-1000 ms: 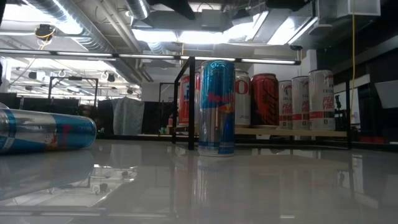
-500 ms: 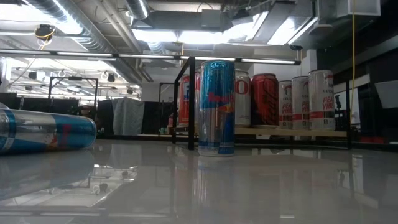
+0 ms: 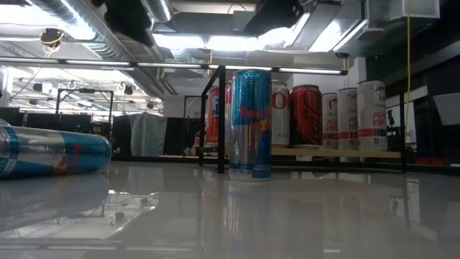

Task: Place canned beverage on shelf
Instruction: Put the right blue soda can on the shelf

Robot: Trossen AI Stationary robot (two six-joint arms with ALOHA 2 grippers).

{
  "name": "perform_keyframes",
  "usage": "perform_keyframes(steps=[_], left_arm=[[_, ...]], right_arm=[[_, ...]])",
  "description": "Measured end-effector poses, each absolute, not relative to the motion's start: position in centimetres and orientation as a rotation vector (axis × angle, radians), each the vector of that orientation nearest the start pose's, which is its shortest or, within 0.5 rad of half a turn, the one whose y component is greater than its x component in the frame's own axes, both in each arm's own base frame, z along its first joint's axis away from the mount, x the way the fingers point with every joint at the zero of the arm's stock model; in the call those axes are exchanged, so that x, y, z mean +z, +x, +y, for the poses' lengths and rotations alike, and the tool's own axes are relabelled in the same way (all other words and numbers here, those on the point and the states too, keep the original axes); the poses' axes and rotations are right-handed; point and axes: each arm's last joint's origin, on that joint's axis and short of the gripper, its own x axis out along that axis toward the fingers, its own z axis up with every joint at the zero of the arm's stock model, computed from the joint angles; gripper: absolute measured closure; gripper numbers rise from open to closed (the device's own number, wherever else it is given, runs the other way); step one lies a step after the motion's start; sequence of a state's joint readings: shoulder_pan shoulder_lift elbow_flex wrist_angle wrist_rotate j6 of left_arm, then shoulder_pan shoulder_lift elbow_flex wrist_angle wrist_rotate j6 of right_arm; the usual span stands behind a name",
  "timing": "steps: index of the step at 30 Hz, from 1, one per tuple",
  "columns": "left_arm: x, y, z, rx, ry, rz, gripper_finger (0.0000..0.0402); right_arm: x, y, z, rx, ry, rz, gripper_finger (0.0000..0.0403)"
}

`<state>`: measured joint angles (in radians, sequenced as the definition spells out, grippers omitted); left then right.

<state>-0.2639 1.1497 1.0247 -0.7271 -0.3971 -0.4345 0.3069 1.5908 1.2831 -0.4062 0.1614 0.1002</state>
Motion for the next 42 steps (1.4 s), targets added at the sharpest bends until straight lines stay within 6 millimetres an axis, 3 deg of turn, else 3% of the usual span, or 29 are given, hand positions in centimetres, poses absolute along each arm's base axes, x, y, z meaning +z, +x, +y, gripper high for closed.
perform_keyframes(steps=[7,12,19,33,42], left_arm=[[26.9,22.2,-5.0,0.224,-0.195,0.684,0.0095],[25.6,22.4,-5.0,0.201,-0.215,0.653,0.0095],[25.0,22.4,-5.1,0.197,-0.221,0.634,0.0095],[25.1,22.5,-5.1,0.196,-0.224,0.625,0.0095],[25.1,22.5,-5.1,0.197,-0.225,0.619,0.0095]], right_arm=[[26.7,34.4,10.1,0.027,-0.117,0.764,0.0027],[26.3,34.7,8.9,0.009,-0.102,0.795,0.0027],[26.0,35.2,7.3,0.056,-0.044,0.822,0.0027],[23.4,36.1,7.4,0.045,-0.120,0.903,0.0027],[23.1,36.2,7.5,0.047,-0.121,0.913,0.0037]])
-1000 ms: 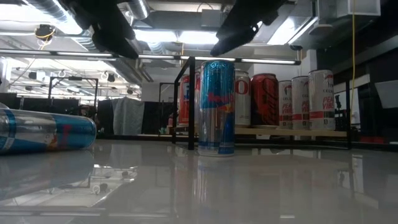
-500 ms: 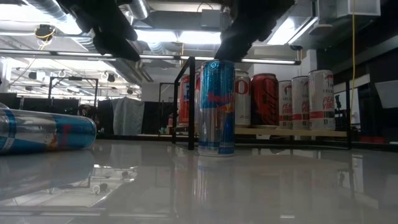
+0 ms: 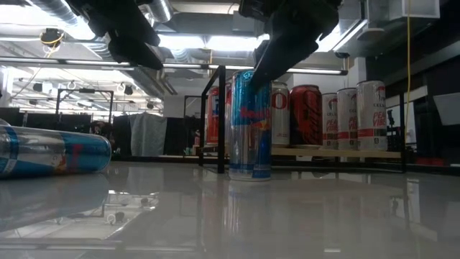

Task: Place canned beverage on shelf
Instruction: Put the right blue soda can on the shelf

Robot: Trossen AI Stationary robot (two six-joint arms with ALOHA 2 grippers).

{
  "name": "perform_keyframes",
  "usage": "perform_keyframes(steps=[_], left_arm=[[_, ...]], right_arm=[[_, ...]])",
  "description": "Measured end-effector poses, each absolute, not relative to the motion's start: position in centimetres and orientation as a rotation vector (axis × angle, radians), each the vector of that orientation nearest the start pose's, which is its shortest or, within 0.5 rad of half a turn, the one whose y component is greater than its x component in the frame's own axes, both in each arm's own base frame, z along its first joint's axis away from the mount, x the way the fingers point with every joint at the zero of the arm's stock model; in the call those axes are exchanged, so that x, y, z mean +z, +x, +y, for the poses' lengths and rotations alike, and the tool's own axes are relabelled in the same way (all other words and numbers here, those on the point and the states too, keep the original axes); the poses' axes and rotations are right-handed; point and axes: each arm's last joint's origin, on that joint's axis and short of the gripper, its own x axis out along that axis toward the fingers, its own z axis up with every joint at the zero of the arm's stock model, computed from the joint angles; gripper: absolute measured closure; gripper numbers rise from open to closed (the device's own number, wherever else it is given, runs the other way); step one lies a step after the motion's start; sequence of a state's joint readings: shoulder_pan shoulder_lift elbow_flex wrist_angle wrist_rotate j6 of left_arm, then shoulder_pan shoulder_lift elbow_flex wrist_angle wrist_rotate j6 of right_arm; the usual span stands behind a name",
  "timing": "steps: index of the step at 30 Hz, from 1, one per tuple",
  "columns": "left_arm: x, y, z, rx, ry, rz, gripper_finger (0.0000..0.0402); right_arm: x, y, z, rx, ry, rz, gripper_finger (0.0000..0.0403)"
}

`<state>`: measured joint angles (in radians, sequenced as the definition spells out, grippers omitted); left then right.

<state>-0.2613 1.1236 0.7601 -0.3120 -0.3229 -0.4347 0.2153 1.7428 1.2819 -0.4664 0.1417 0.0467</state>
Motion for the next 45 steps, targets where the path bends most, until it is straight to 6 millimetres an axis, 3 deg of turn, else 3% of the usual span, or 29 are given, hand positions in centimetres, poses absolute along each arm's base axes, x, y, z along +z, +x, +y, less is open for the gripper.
perform_keyframes(steps=[13,17,23,26,35,39,45], left_arm=[[25.1,22.5,-5.1,0.199,-0.226,0.619,0.0095],[25.1,22.5,-5.1,0.198,-0.226,0.619,0.0095],[25.1,22.5,-5.1,0.199,-0.227,0.617,0.0095],[25.1,22.5,-5.1,0.197,-0.228,0.614,0.0095],[25.2,22.6,-5.1,0.196,-0.231,0.606,0.0095],[25.2,22.6,-5.1,0.196,-0.230,0.606,0.0095],[25.2,22.6,-5.1,0.196,-0.231,0.603,0.0095]], right_arm=[[23.3,36.2,7.5,0.048,-0.119,0.911,0.0185],[24.3,36.0,7.5,0.068,-0.116,0.953,0.0191],[29.2,35.3,7.4,0.074,-0.119,0.990,0.0180],[32.6,34.3,7.2,0.094,-0.106,0.979,0.0172],[42.6,28.4,5.0,0.037,-0.104,0.829,0.0184],[44.8,24.8,2.7,-0.049,-0.127,0.792,0.0182],[45.6,21.1,-2.2,-0.175,-0.165,0.799,0.0182]])
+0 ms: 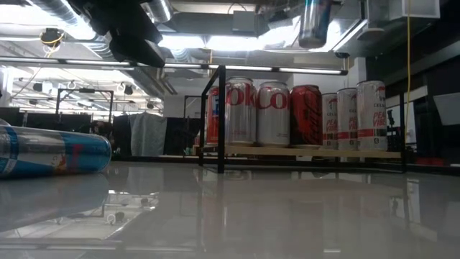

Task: Place canned beverage on shelf
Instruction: Put the right blue soda can on the shelf

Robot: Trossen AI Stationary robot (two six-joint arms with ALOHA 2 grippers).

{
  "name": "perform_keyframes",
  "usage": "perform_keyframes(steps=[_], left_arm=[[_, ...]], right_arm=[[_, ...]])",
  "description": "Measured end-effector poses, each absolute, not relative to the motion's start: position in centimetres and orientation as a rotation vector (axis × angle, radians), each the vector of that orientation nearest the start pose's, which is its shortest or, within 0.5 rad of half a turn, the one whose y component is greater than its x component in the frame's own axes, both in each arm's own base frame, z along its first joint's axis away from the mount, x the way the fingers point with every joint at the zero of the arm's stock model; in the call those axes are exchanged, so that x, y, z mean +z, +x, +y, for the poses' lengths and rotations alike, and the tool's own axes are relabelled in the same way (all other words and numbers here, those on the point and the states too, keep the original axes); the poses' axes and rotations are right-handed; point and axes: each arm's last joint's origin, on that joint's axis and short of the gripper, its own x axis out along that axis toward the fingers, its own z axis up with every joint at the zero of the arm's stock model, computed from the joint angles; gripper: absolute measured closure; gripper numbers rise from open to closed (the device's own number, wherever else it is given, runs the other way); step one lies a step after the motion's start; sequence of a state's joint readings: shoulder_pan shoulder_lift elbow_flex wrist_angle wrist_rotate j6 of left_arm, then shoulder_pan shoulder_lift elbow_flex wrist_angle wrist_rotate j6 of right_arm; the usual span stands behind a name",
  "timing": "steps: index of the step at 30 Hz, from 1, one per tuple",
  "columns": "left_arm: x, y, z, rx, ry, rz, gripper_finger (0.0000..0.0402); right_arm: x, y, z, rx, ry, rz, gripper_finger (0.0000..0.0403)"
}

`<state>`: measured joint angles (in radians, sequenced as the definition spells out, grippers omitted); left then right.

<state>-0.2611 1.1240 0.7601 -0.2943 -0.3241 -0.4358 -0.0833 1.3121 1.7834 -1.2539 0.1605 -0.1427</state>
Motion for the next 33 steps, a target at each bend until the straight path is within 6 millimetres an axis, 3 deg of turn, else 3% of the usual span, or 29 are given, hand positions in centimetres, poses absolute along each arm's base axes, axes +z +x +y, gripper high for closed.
perform_keyframes(steps=[11,18,22,33], left_arm=[[25.3,22.7,-5.1,0.194,-0.236,0.591,0.0095],[25.3,22.7,-5.1,0.194,-0.236,0.591,0.0095],[25.3,22.7,-5.1,0.193,-0.236,0.591,0.0095],[25.3,22.7,-5.1,0.193,-0.237,0.591,0.0095]], right_arm=[[42.4,19.8,-13.3,-0.182,-0.102,0.758,0.0182],[39.3,19.6,-18.5,-0.211,-0.047,0.775,0.0182],[37.2,20.4,-20.5,-0.206,-0.016,0.836,0.0182],[33.0,22.9,-23.0,-0.144,0.050,0.945,0.0182]])
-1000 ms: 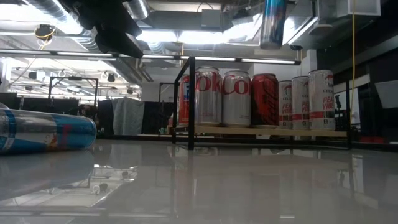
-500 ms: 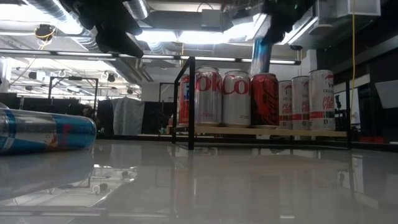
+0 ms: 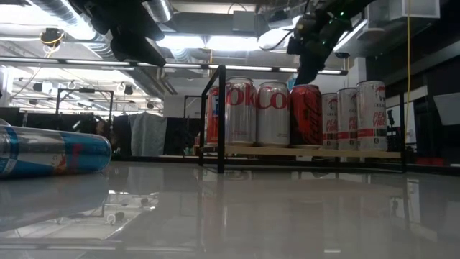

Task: Place canned beverage on shelf
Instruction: Put the right blue soda can on the shelf

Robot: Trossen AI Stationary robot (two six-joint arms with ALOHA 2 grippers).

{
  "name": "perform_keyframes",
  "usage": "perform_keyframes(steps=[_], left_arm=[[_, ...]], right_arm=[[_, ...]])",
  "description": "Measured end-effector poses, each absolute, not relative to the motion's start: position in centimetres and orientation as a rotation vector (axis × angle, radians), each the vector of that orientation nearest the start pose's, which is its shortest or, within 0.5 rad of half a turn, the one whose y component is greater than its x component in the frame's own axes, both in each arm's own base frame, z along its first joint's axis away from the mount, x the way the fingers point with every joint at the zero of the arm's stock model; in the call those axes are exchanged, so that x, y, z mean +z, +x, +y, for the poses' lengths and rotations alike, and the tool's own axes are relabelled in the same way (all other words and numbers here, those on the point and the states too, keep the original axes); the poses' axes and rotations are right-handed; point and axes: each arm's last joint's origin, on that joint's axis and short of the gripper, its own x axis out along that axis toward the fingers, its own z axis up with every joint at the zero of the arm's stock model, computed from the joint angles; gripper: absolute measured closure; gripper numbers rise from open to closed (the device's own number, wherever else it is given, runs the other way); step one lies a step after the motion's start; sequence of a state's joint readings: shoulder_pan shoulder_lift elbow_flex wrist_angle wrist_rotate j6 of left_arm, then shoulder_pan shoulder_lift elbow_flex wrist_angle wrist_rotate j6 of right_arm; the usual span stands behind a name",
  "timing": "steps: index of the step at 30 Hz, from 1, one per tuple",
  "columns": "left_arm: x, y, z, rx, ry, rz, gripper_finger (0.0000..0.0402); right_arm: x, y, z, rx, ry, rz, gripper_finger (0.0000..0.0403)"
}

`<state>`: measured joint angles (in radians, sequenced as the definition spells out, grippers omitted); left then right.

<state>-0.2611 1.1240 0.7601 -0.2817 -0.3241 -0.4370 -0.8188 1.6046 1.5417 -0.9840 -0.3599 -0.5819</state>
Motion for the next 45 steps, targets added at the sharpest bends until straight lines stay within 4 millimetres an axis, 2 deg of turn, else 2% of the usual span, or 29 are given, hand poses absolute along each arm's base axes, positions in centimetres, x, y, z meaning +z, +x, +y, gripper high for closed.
perform_keyframes(steps=[11,18,22,32,45], left_arm=[[25.3,22.7,-5.1,0.193,-0.236,0.591,0.0095],[25.3,22.7,-5.1,0.193,-0.237,0.591,0.0095],[25.3,22.7,-5.1,0.193,-0.236,0.591,0.0095],[25.3,22.7,-5.1,0.194,-0.236,0.591,0.0095],[25.3,22.7,-5.1,0.198,-0.233,0.590,0.0095]], right_arm=[[32.4,23.4,-23.5,-0.147,0.043,0.937,0.0182],[28.6,23.2,-23.3,-0.135,0.091,0.992,0.0182],[27.5,23.2,-23.3,-0.137,0.074,0.963,0.0182],[27.5,23.6,-23.7,-0.153,0.034,0.932,0.0181],[27.3,23.4,-23.5,-0.143,0.053,0.955,0.0148]])
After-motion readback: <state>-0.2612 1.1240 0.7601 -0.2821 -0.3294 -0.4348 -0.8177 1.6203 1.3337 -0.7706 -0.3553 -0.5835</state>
